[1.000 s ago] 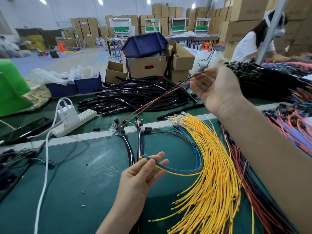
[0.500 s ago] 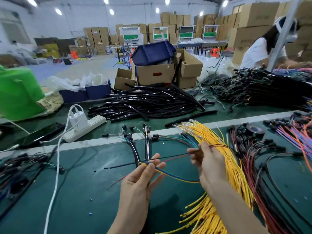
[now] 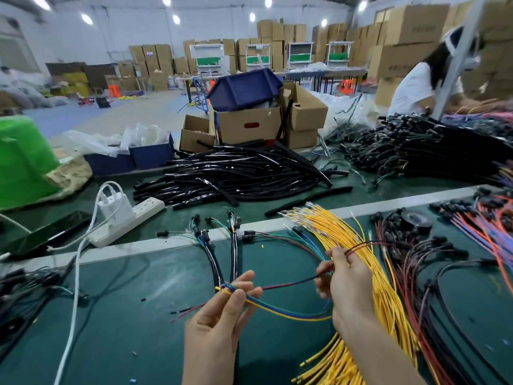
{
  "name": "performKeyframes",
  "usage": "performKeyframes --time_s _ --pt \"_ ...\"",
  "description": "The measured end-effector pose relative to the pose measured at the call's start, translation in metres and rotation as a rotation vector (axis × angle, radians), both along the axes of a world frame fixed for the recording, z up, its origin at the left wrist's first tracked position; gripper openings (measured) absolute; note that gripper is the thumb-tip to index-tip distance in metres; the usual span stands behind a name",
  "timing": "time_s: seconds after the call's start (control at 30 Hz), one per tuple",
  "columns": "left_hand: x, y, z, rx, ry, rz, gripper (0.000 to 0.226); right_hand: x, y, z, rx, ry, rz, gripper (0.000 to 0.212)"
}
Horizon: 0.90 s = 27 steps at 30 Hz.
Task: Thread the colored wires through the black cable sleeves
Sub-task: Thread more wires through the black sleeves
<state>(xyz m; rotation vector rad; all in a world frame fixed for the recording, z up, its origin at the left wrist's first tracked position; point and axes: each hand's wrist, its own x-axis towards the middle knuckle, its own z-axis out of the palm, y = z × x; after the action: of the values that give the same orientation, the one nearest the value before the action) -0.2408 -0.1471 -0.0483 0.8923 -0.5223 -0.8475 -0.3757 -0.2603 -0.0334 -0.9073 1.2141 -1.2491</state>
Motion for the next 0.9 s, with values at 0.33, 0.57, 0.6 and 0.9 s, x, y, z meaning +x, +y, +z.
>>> performKeyframes --time_s 0.33,0.57,0.6,0.9 --pt "0.006 -0.011 -0.015 0.025 -0.074 0.029 0.019 -0.007 -0.002 0.006 -0.268 1.241 0.191 0.06" --pt "0.004 -0.004 -0.015 0.035 -0.251 -0.085 0.025 0.014 0.018 0.006 -0.827 0.838 0.438 0.004" --pt "0.004 -0.005 -0.015 0.025 -0.247 -0.096 0.024 0.018 0.023 0.006 -0.875 0.78 0.534 0.014" --pt "0.004 -0.006 -0.015 0.02 -0.097 -0.051 0.023 0.012 0.018 0.005 -0.819 0.721 0.453 0.011"
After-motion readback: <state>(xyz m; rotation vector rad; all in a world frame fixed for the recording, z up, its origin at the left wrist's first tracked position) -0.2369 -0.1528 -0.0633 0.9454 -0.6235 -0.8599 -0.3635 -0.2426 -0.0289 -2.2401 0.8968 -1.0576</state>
